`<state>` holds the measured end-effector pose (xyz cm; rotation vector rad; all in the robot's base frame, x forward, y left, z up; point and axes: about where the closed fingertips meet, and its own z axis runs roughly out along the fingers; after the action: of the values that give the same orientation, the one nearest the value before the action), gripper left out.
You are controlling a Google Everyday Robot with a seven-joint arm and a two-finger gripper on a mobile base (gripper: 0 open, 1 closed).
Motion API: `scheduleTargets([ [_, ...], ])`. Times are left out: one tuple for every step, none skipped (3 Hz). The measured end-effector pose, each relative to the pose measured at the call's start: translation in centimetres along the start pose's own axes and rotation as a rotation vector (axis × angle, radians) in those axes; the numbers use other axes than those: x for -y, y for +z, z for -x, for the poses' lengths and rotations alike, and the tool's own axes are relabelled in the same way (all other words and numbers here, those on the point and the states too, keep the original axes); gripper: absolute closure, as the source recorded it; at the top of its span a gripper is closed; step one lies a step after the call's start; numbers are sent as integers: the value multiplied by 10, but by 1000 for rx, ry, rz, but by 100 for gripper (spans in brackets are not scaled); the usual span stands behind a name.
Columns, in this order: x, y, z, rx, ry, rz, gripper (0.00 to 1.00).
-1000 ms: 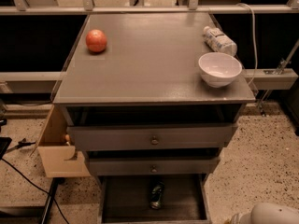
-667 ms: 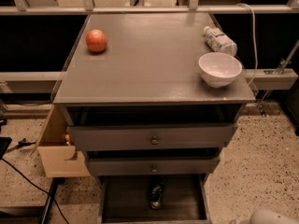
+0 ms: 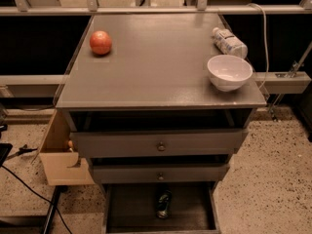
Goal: Close bottom drawer
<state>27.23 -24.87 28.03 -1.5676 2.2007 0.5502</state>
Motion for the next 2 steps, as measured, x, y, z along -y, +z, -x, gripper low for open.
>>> scheduleTargets([
  [0,0,0,0,0,0,100],
  [7,18,-6,23,-11,-6,100],
])
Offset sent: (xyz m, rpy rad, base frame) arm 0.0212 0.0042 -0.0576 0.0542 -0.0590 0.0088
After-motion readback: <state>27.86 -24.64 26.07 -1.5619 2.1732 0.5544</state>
